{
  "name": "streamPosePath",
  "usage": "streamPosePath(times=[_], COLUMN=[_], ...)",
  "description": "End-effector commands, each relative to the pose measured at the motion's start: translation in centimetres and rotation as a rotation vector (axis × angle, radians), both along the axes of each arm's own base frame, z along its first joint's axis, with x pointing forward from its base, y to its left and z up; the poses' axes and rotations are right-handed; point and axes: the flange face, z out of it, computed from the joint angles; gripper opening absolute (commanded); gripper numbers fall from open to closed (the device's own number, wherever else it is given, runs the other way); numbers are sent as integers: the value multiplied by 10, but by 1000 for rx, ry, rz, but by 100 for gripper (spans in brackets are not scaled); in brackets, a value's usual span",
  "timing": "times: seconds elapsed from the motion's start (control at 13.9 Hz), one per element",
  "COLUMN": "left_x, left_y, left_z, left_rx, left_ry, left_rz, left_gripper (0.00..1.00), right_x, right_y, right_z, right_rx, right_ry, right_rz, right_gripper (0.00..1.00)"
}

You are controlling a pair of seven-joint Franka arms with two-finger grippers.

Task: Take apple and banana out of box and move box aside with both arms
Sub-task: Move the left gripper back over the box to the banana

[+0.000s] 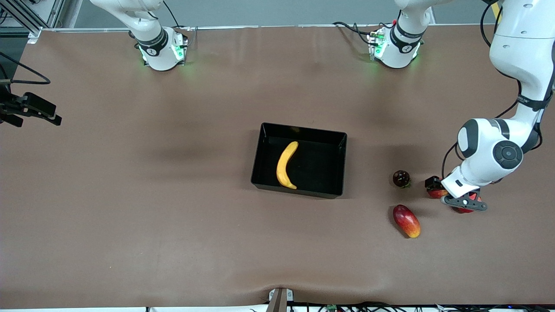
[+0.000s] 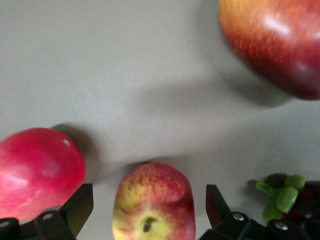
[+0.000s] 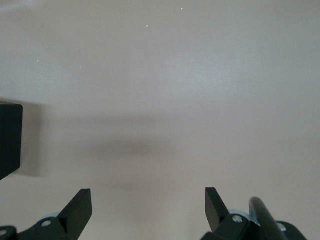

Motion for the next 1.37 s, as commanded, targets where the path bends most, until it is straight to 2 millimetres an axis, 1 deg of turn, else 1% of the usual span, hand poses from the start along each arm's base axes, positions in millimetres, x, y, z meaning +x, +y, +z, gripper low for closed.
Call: streamPosePath(times=[0.0, 0.14, 0.29, 0.43, 0.65, 0.72, 0.86, 1.01, 1.15, 1.22, 1.29], left_x=[-5, -10, -16, -27, -44, -50, -63, -81, -92, -97, -102], left_y=[-6, -35, -75, -128, -200, -222, -275, -333, -382, -403, -425], left_z=[55, 92, 120, 142, 155, 155, 157, 154, 143, 135, 123], left_rx=[34, 37, 29, 20, -5, -17, -44, -66, -85, -79, -67], left_ry=[-6, 7, 29, 41, 49, 51, 45, 51, 65, 62, 56], left_rz=[-34, -55, -54, -56, -58, -44, -11, 20, 37, 25, 29], left_gripper=[100, 100, 100, 100, 100, 100, 100, 100, 100, 100, 100], right_x=[-5, -5, -5, -5, -5, -5, -5, -4, -4, -4, -4], right_y=[-4, -3, -4, -4, -4, -4, -4, -4, -4, -4, -4], right_z=[6, 6, 6, 5, 6, 5, 5, 5, 5, 5, 5], right_rx=[15, 15, 15, 15, 15, 15, 15, 17, 15, 15, 15], right_ry=[-10, -10, -8, -8, -10, -8, -8, -10, -10, -10, -10], right_rz=[-5, -2, -5, -5, -5, -5, -5, -5, -5, -5, -5], right_gripper=[100, 100, 100, 100, 100, 100, 100, 100, 100, 100, 100])
